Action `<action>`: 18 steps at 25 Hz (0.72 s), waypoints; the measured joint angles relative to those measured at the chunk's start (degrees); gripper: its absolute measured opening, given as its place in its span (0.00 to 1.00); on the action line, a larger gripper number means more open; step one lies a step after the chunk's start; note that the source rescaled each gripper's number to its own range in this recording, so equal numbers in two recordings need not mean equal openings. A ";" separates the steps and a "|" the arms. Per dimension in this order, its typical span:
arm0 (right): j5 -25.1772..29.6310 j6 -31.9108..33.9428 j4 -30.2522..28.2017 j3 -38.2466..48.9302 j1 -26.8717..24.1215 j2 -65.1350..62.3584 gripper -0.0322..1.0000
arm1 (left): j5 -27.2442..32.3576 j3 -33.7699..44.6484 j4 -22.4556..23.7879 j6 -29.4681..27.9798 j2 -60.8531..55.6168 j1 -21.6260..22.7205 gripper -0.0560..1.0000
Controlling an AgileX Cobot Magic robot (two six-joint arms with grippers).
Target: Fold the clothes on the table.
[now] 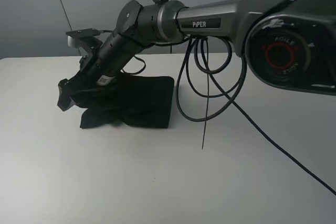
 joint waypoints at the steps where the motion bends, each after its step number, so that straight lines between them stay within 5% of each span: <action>1: -0.28 0.10 0.00 -0.61 0.46 0.23 1.00 | 0.00 0.98 -0.05 0.00 0.00 0.00 1.00; 6: 1.63 2.96 -3.53 -4.66 1.79 0.02 1.00 | 0.22 5.68 -0.38 0.00 -0.13 0.00 1.00; 13: 3.47 17.19 -28.83 -6.88 0.78 -5.52 1.00 | -0.21 6.48 -0.91 0.61 -2.46 0.00 1.00; 18: 7.60 24.66 -39.57 -6.88 -2.44 -12.35 1.00 | -4.11 7.31 -0.96 1.57 -6.69 0.00 1.00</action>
